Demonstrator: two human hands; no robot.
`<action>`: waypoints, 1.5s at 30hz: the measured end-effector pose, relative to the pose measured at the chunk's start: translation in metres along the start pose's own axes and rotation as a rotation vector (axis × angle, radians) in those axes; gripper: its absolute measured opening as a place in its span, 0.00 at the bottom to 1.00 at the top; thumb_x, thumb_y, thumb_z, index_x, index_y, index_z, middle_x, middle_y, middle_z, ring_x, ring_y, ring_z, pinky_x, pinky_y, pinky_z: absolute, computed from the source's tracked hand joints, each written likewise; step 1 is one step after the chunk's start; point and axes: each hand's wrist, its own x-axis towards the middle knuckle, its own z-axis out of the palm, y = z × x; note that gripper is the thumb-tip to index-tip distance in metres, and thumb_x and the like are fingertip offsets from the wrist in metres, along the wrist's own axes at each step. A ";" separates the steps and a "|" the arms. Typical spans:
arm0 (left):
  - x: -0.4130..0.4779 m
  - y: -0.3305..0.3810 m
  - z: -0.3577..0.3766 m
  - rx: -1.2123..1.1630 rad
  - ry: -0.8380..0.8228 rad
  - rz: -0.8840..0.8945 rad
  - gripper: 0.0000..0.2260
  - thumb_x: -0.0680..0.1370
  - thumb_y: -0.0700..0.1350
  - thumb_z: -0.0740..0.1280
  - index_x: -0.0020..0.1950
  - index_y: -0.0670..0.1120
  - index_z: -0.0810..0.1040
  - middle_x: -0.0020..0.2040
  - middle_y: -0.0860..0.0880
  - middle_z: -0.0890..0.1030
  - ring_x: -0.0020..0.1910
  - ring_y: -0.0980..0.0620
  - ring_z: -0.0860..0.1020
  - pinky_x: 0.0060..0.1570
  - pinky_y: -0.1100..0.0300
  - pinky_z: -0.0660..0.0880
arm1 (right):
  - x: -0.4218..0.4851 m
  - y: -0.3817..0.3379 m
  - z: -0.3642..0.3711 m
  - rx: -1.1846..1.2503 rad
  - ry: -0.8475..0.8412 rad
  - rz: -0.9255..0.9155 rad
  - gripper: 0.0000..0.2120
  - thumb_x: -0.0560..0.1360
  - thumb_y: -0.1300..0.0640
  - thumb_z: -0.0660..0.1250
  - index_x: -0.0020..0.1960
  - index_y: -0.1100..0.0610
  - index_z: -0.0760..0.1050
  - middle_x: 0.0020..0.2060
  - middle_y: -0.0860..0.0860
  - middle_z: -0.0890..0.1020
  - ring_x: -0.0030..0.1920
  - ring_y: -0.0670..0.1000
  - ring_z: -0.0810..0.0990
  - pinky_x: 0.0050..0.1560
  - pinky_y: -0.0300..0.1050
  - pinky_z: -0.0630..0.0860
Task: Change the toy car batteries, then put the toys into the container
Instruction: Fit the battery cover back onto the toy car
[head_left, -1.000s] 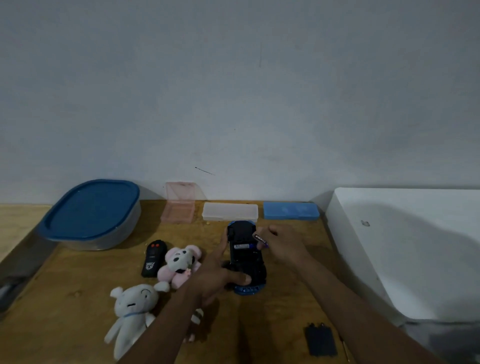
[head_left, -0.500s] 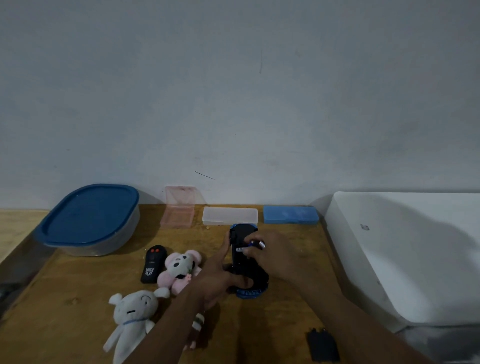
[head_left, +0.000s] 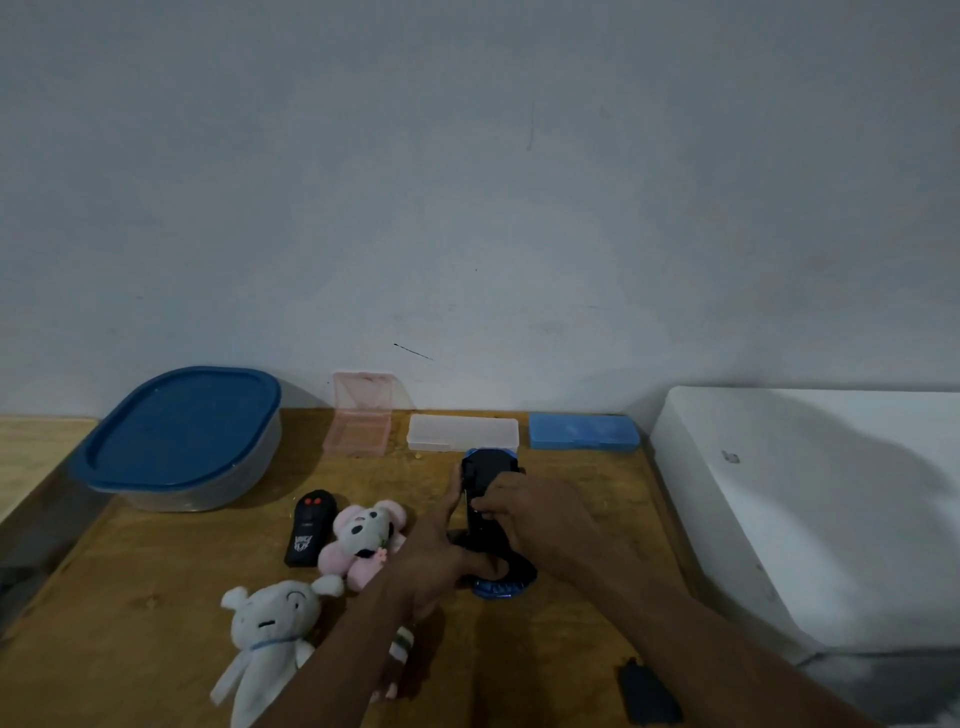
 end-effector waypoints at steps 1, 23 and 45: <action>0.000 -0.001 -0.001 0.005 0.004 0.002 0.52 0.69 0.25 0.71 0.76 0.66 0.49 0.59 0.40 0.80 0.56 0.38 0.80 0.55 0.36 0.76 | 0.001 0.001 0.000 0.008 0.006 0.000 0.15 0.79 0.57 0.61 0.63 0.53 0.76 0.57 0.51 0.80 0.53 0.52 0.79 0.46 0.42 0.73; 0.007 -0.008 -0.011 -0.007 0.016 -0.012 0.54 0.65 0.28 0.75 0.76 0.66 0.51 0.57 0.40 0.82 0.56 0.38 0.80 0.57 0.38 0.76 | 0.006 -0.003 -0.011 0.527 -0.029 0.395 0.09 0.78 0.57 0.58 0.56 0.52 0.72 0.49 0.51 0.79 0.46 0.49 0.78 0.42 0.43 0.76; 0.017 -0.009 -0.013 -0.074 0.035 0.004 0.55 0.62 0.29 0.76 0.74 0.69 0.55 0.56 0.39 0.82 0.58 0.37 0.79 0.59 0.33 0.72 | -0.001 0.008 -0.016 0.735 0.122 0.569 0.09 0.71 0.54 0.74 0.50 0.53 0.81 0.44 0.51 0.82 0.43 0.48 0.81 0.39 0.38 0.79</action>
